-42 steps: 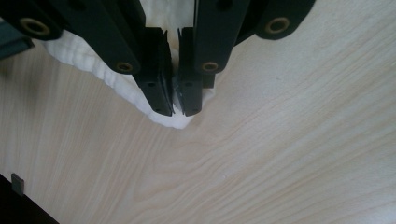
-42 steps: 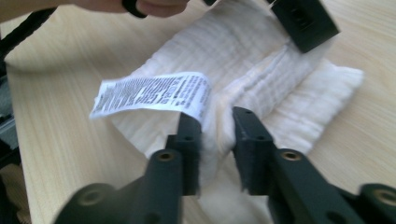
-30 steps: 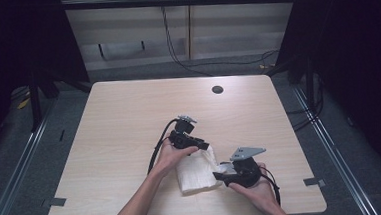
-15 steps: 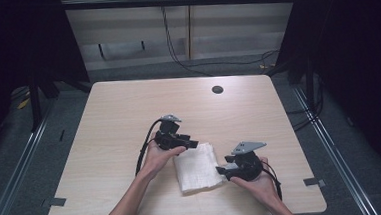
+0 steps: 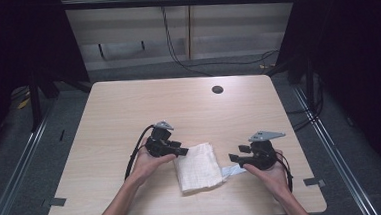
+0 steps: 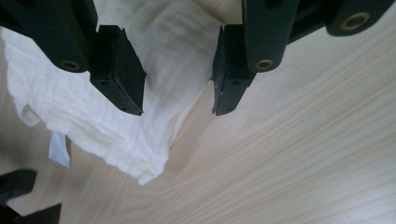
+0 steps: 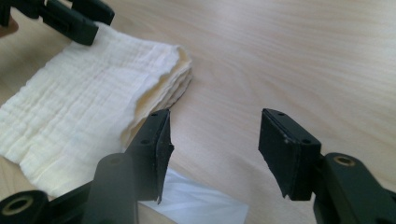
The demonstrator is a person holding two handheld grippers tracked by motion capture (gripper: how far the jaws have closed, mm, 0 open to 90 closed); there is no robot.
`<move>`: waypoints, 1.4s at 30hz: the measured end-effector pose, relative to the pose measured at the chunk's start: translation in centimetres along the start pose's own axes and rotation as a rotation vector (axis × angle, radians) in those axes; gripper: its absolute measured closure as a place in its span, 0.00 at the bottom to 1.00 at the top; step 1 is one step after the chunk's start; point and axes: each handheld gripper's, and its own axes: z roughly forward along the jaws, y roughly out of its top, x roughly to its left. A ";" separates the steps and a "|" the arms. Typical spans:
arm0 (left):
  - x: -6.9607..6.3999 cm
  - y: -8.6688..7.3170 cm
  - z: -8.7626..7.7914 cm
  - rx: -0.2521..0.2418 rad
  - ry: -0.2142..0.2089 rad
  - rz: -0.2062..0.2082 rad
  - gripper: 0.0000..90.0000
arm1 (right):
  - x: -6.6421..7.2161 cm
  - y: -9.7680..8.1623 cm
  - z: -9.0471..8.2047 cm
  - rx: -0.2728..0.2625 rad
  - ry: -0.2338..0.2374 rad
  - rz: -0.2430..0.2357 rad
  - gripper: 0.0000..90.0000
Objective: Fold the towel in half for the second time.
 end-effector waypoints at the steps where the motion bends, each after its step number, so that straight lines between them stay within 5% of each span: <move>1: 0.1 -0.1 0.1 0.008 0.004 -0.002 0.59 | -0.1 0.1 -0.2 -0.013 0.000 0.008 0.49; 6: 0.8 -0.7 -0.8 -0.015 0.032 -0.029 0.53 | -0.1 0.6 -1.3 -0.053 0.014 0.002 0.49; 11: 0.7 -1.4 -3.6 -0.093 0.059 0.017 0.54 | -0.5 0.9 -2.3 -0.075 0.009 -0.004 0.49; 16: 0.6 -2.7 -6.5 -0.108 0.069 0.030 0.51 | -0.8 0.9 -3.3 -0.093 0.007 -0.009 0.49; 22: 0.4 -4.7 -8.8 -0.099 0.110 -0.024 0.54 | -0.8 0.6 -4.6 -0.110 0.001 -0.015 0.48; 29: -0.1 -6.9 -11.4 -0.107 0.136 -0.034 0.47 | -1.0 -0.4 -6.3 -0.128 0.006 0.001 0.48; 34: -0.4 -9.0 -13.6 -0.154 0.183 -0.081 0.45 | -1.1 -1.7 -7.0 -0.115 -0.016 0.005 0.48; 39: -1.2 -11.5 -14.0 -0.212 0.183 -0.104 0.45 | -1.1 -3.0 -7.7 -0.110 -0.044 -0.006 0.48; 42: -1.2 -12.0 -14.0 -0.187 0.196 -0.047 0.45 | -1.4 -3.6 -7.8 -0.121 -0.045 0.009 0.48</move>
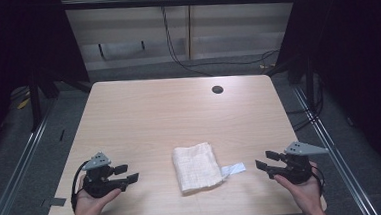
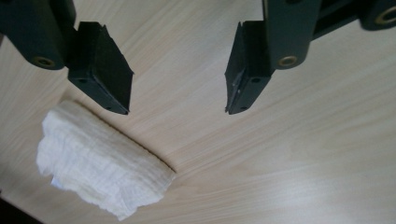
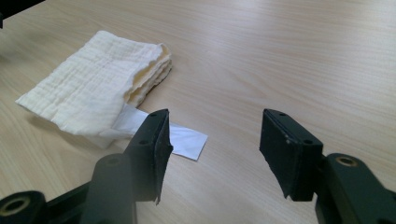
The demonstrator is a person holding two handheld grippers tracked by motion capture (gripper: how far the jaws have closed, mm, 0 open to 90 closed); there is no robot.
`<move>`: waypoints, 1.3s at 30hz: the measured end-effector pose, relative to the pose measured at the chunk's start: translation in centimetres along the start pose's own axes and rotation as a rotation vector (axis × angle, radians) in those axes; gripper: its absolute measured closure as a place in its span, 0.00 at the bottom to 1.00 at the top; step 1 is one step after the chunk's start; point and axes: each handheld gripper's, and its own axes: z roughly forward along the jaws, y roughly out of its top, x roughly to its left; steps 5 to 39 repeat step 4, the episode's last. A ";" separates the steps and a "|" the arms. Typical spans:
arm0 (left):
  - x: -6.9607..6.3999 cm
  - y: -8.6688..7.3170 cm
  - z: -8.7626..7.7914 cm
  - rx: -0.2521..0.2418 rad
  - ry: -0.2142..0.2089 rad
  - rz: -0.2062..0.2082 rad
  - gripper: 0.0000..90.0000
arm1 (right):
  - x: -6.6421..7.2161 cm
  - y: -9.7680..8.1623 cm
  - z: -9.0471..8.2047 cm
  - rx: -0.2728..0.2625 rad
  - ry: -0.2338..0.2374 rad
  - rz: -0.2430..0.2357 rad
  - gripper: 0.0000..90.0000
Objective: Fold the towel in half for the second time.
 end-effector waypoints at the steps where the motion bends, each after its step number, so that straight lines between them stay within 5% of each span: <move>1: 0.4 0.0 -0.1 -0.004 0.010 -0.017 0.43 | -0.1 -0.2 0.0 0.001 -0.002 -0.003 0.48; 3: 1.0 -0.2 -0.1 -0.022 -0.016 -0.079 0.40 | -0.3 -0.6 0.1 0.001 -0.007 0.003 0.48; 39: 1.1 -0.4 0.0 -0.006 0.000 -0.076 0.40 | -0.4 -0.7 0.2 0.000 -0.003 0.007 0.50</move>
